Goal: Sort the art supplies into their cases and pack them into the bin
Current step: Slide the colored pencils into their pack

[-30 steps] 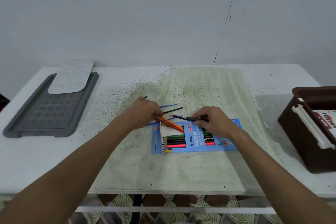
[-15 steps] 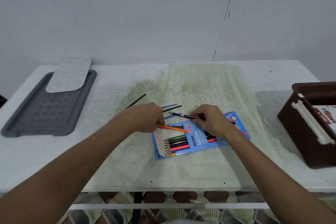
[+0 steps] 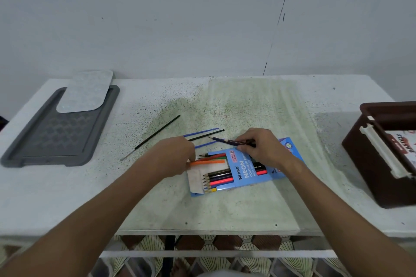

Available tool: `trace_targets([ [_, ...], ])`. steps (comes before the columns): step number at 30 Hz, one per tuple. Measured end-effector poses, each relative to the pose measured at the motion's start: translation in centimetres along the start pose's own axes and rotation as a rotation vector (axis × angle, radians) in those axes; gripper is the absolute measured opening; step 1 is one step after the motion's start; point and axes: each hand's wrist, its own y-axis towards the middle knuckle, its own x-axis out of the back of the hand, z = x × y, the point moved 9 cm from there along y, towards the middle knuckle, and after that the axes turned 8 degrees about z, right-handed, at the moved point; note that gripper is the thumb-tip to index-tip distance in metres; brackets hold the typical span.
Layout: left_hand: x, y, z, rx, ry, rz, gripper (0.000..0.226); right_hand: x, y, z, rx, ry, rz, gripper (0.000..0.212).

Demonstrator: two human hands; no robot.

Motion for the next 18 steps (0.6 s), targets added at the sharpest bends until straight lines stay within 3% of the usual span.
trace_targets([
  [9,0.9,0.4,-1.6,-0.017,-0.111,-0.062,0.037,-0.1,0.3,-0.1,-0.006,-0.008,-0.003,0.019],
  [18,-0.4,-0.4,-1.9,0.006,0.101,-0.08,0.026,-0.1,0.2,-0.3,-0.008,0.011,-0.01,0.016],
])
